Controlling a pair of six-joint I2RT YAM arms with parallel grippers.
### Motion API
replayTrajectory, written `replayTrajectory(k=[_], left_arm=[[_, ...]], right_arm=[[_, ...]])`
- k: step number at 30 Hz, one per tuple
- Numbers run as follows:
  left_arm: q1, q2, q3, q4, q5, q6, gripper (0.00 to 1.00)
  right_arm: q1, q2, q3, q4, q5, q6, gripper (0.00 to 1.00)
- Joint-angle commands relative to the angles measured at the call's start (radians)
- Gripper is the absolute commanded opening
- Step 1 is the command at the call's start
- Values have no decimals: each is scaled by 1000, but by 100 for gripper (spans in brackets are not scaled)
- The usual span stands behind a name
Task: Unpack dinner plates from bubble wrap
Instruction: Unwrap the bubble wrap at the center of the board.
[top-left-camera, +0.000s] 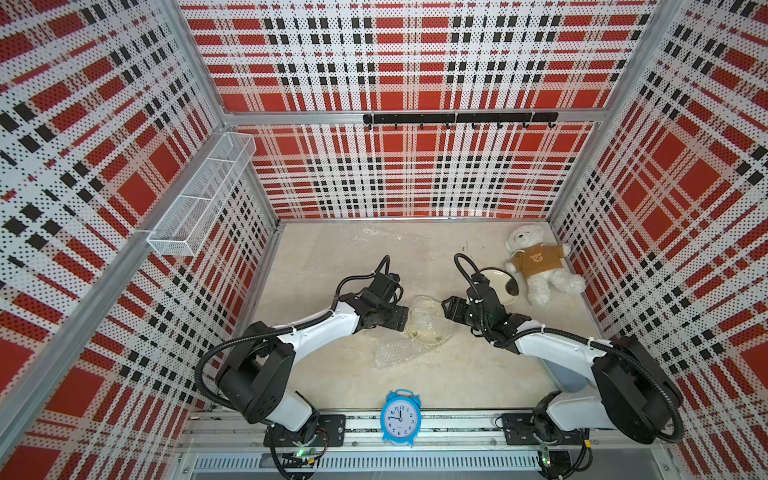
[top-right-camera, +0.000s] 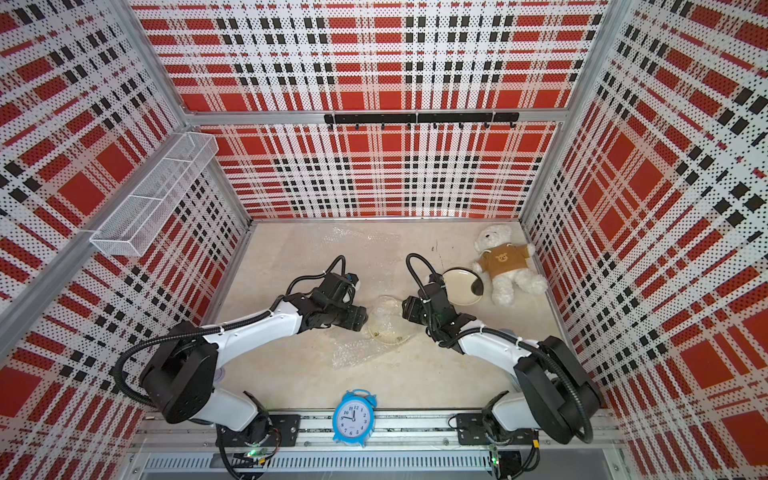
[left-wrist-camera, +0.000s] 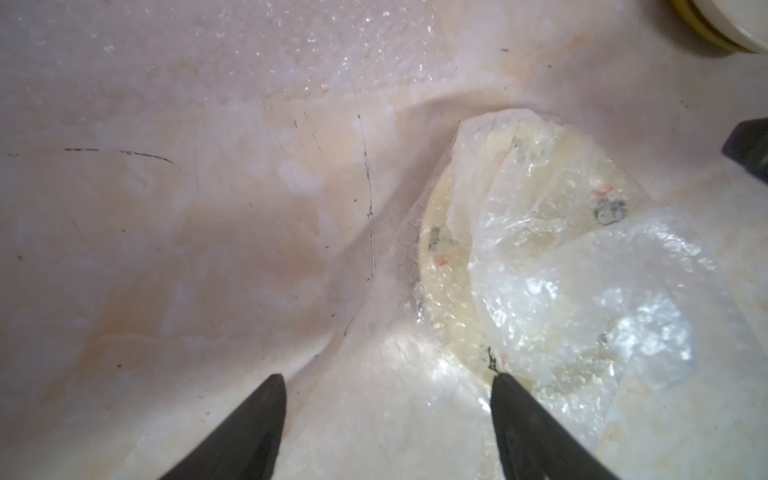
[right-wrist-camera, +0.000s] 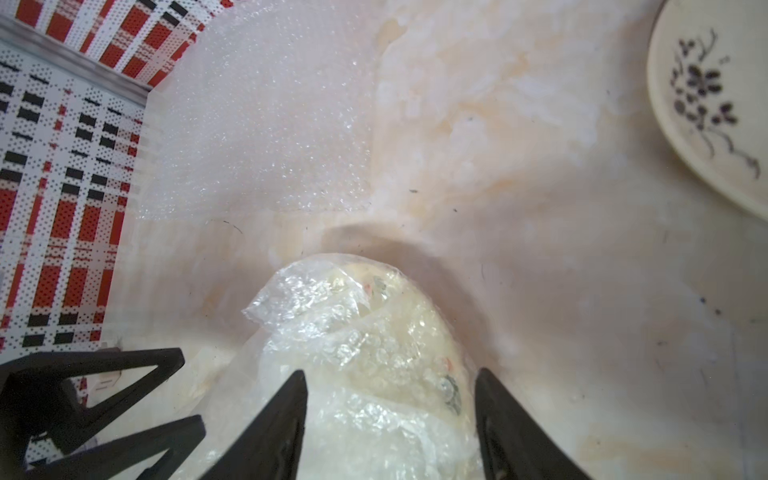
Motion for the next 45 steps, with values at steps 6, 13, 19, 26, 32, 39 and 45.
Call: replayTrajectory(k=[6,13,19,26,32,39,45], left_arm=[[-7,-5,-1,-55,-56,-6,80],[15,-59,-63,-58,-94,-71,79],[23,-77,-89,-45,-86,-84,79],[28,-58,-98,-21,-58,-86,79],[32,-56,-110,-5,-46,-90,79],[34,-54,-114,7,-40,-92,78],[36,-55,-115,13,-38,-93,78]], right_arm=[[0,6,146,-251,-160,-336,69],[55,3,159,-330,-193,-460,70],[111,63,176,-313,-190,-472,71],[143,168,196,-250,-178,-463,70],[157,231,219,-237,-172,-468,63],[160,225,202,-206,-122,-459,48],[159,145,178,-202,-57,-442,10]])
